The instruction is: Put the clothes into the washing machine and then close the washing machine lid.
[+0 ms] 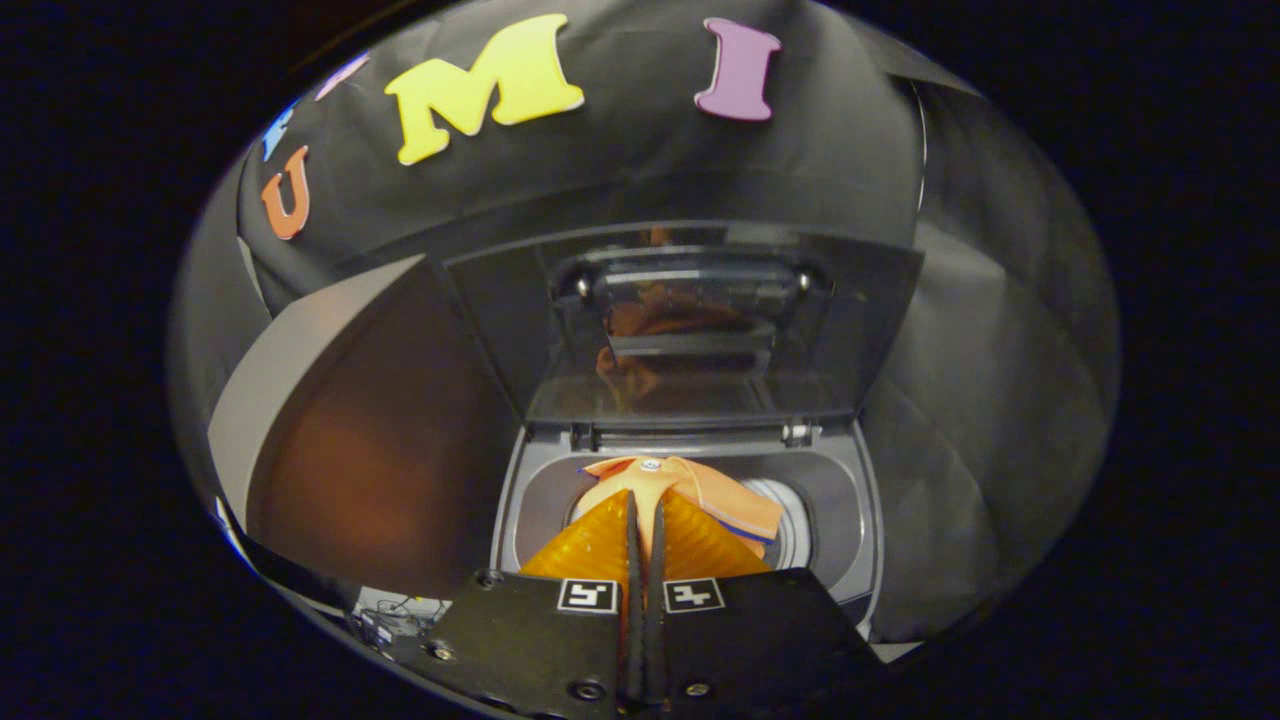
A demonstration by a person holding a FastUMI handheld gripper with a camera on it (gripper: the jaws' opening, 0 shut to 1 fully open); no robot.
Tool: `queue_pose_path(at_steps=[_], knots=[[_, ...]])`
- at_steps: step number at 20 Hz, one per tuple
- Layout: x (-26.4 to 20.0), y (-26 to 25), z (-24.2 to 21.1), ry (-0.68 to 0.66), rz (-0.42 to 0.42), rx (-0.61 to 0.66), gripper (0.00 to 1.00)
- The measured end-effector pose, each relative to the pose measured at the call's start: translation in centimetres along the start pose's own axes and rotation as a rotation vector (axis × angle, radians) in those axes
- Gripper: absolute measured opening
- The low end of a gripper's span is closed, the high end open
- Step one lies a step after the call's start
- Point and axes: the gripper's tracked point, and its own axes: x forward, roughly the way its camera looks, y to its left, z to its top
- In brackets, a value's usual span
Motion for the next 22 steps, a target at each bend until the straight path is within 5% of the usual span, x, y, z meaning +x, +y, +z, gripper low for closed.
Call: queue_pose_path(at_steps=[8,16,21,22], knots=[[5.1,-2.1,-6.4,0.224,-0.049,0.072,0.04],[5.0,-2.7,-5.7,0.195,-0.069,0.075,0.1],[4.9,-3.8,-4.4,0.128,-0.109,0.03,0.99],[4.8,-3.8,-4.4,0.127,-0.106,0.026,0.99]])
